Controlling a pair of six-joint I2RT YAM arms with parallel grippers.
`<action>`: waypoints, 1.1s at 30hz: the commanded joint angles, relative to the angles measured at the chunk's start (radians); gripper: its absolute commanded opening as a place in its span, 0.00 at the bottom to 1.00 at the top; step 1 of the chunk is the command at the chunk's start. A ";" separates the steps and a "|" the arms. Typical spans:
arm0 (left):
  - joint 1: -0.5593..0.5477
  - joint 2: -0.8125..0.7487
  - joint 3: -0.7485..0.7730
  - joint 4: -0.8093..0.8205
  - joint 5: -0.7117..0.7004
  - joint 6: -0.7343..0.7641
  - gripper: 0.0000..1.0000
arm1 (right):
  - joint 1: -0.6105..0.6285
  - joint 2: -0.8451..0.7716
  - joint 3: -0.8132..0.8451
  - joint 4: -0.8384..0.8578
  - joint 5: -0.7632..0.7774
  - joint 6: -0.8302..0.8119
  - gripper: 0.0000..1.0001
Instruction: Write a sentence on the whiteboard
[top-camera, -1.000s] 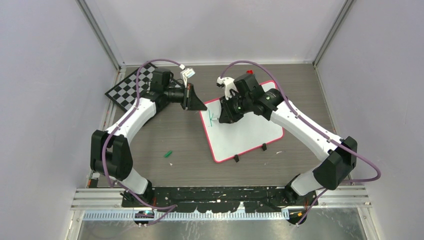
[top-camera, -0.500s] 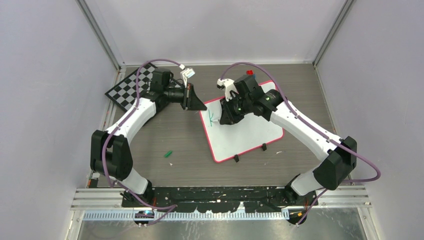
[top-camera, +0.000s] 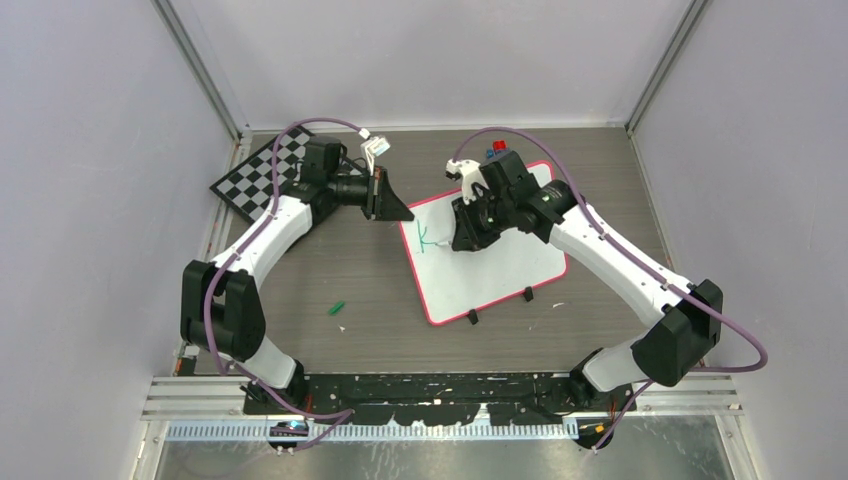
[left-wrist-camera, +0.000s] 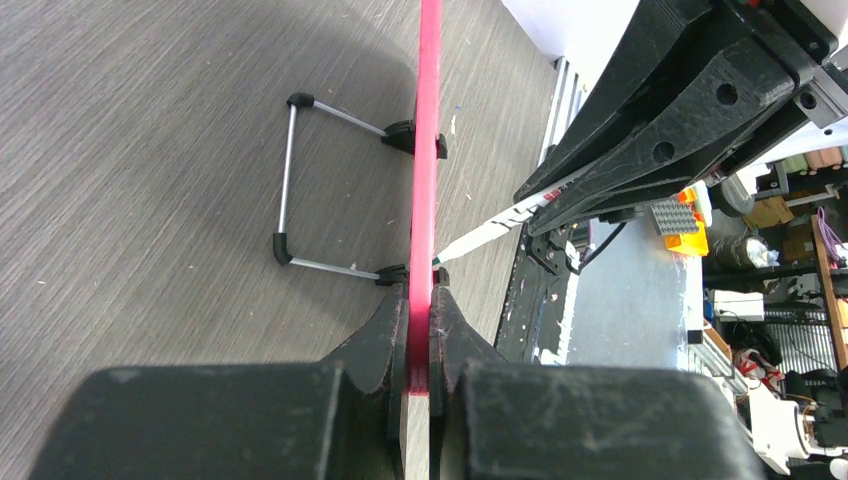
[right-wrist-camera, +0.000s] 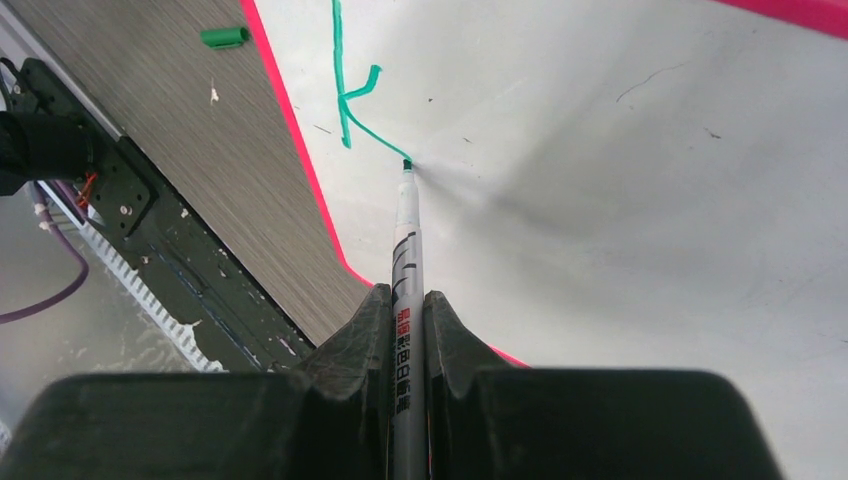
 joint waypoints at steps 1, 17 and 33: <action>0.003 -0.040 -0.001 0.006 0.012 0.004 0.00 | -0.005 -0.047 0.028 0.007 -0.043 -0.031 0.00; 0.002 -0.043 -0.002 0.006 0.021 0.007 0.00 | -0.004 -0.002 0.083 0.046 -0.031 -0.007 0.00; 0.001 -0.047 -0.005 0.004 0.022 0.012 0.00 | -0.035 -0.007 0.073 0.011 0.025 -0.039 0.00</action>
